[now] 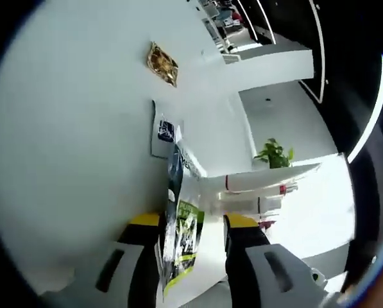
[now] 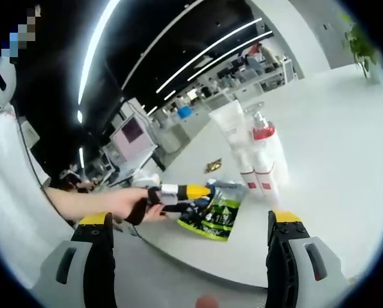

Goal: Arrange the skincare products in the storage area until every visible bottle or jar stands upright without overlapping.

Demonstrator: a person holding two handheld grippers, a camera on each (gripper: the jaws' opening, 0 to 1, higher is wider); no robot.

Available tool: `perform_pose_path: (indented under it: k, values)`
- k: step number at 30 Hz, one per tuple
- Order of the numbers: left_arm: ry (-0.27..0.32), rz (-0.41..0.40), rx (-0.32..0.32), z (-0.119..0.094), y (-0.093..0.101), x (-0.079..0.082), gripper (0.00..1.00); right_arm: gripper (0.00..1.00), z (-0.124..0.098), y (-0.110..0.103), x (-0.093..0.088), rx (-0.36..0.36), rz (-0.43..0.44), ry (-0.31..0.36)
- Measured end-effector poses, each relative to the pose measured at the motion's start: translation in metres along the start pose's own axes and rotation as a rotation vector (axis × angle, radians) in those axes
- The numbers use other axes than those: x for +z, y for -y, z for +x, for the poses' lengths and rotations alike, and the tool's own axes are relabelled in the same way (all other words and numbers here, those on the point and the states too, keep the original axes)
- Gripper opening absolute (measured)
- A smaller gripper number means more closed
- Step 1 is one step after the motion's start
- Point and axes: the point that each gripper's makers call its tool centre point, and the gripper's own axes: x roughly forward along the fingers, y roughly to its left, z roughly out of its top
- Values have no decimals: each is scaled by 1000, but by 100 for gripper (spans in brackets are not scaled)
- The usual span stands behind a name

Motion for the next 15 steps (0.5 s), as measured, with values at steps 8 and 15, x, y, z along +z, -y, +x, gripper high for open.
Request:
perform_pose_path:
  k: [8, 15]
  values:
    - [-51, 208, 42, -7, 4, -4, 49, 99, 0, 0, 0, 5, 2, -1]
    - [-90, 331, 74, -10, -2, -3, 53, 97, 0, -1, -1, 7, 3, -5]
